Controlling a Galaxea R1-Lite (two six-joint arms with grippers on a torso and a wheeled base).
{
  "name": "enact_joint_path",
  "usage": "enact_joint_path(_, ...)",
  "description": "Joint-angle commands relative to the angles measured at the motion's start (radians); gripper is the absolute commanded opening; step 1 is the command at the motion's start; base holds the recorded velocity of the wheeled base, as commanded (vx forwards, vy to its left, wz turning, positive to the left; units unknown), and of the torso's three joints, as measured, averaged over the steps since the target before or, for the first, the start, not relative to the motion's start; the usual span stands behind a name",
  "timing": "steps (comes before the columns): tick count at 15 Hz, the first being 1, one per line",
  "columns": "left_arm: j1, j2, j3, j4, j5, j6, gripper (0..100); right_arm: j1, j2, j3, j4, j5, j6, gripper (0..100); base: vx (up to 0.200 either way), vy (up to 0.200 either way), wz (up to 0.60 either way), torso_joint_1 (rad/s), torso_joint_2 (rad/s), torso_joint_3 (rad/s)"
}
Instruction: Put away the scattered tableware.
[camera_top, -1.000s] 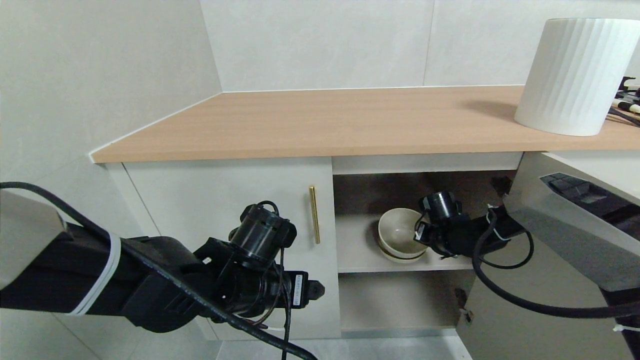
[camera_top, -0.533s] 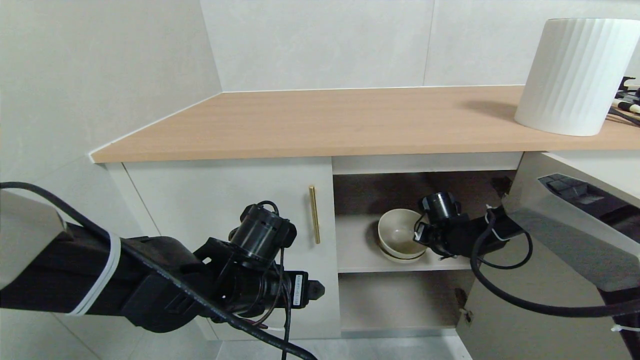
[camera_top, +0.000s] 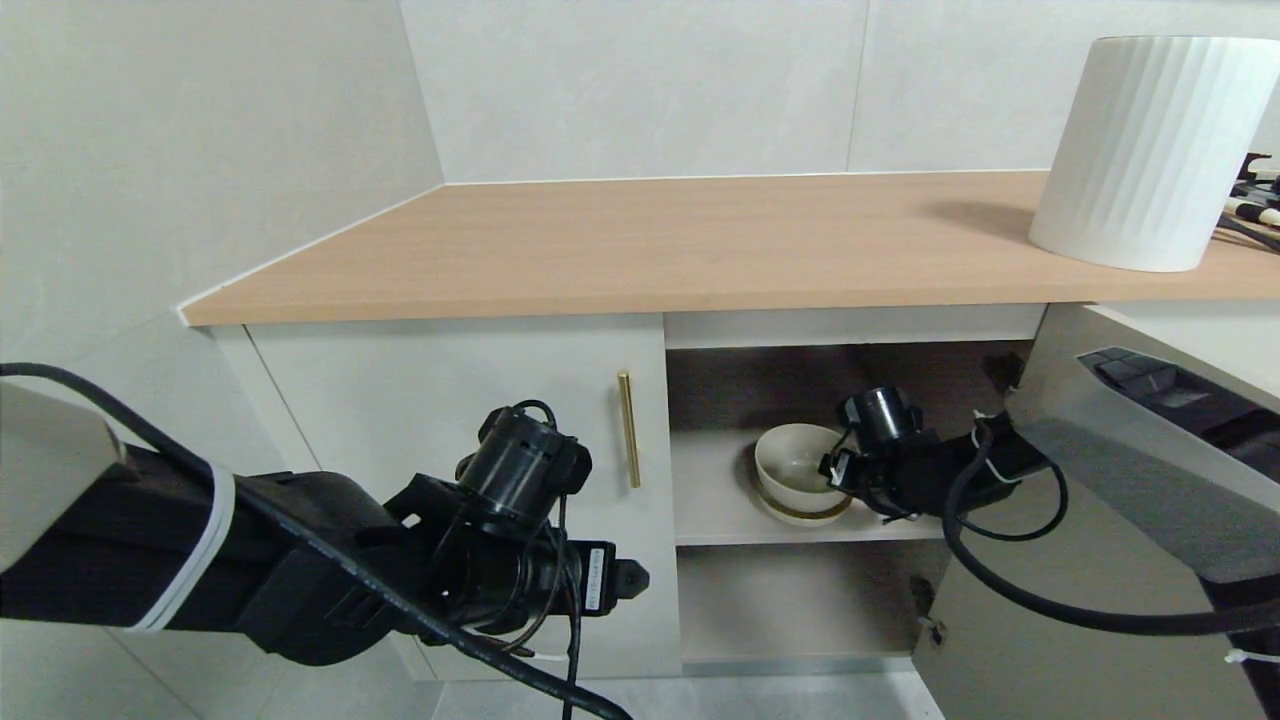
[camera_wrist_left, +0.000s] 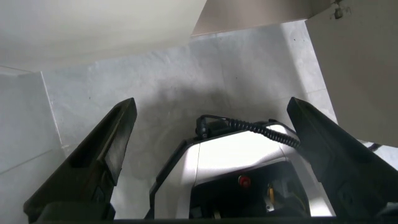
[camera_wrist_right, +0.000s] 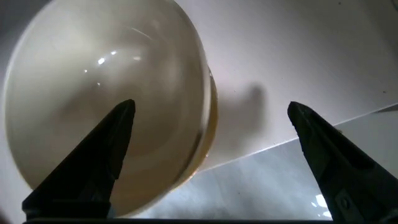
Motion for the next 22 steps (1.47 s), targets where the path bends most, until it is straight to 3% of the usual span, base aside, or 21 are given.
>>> enact_joint_path(1,0.004,-0.038,0.002,0.004,0.000,0.000,100,0.004,-0.118,0.088,0.043,0.030,-0.047,100,0.000,0.000,0.00,0.000,0.00,0.000)
enact_joint_path(5,0.038,-0.260,0.006,0.077,-0.001,0.002,100,0.029,-0.500,0.427,0.049,0.218,-0.228,100,0.000,0.000,0.00,0.000,0.00,0.000)
enact_joint_path(8,0.047,-0.424,0.052,0.139,0.002,0.000,100,0.090,-0.754,0.644,0.050,0.236,-0.287,100,0.000,0.000,0.00,0.000,0.00,0.000)
enact_joint_path(9,0.055,-0.446,0.060,0.149,0.002,0.002,100,0.104,-0.783,0.662,0.050,0.236,-0.289,100,0.000,0.000,0.00,0.000,0.00,0.000)
enact_joint_path(10,0.083,-0.529,0.088,0.181,0.003,0.010,100,0.153,-0.881,0.714,0.063,0.233,-0.291,100,0.000,0.000,0.00,0.000,0.00,0.000)
enact_joint_path(13,0.126,-0.598,0.157,0.183,0.008,0.079,100,0.159,-0.984,0.737,0.159,0.225,-0.291,100,0.000,0.000,0.00,0.000,0.00,0.000)
enact_joint_path(15,0.126,-0.570,0.170,0.175,0.002,0.082,100,0.162,-1.028,0.734,0.230,0.222,-0.294,100,0.000,0.000,0.00,0.000,0.00,0.000)
enact_joint_path(22,0.118,-0.526,0.176,0.125,0.009,0.082,100,0.185,-1.022,0.751,0.239,0.213,-0.298,100,-0.029,0.000,0.00,0.000,0.00,0.001)
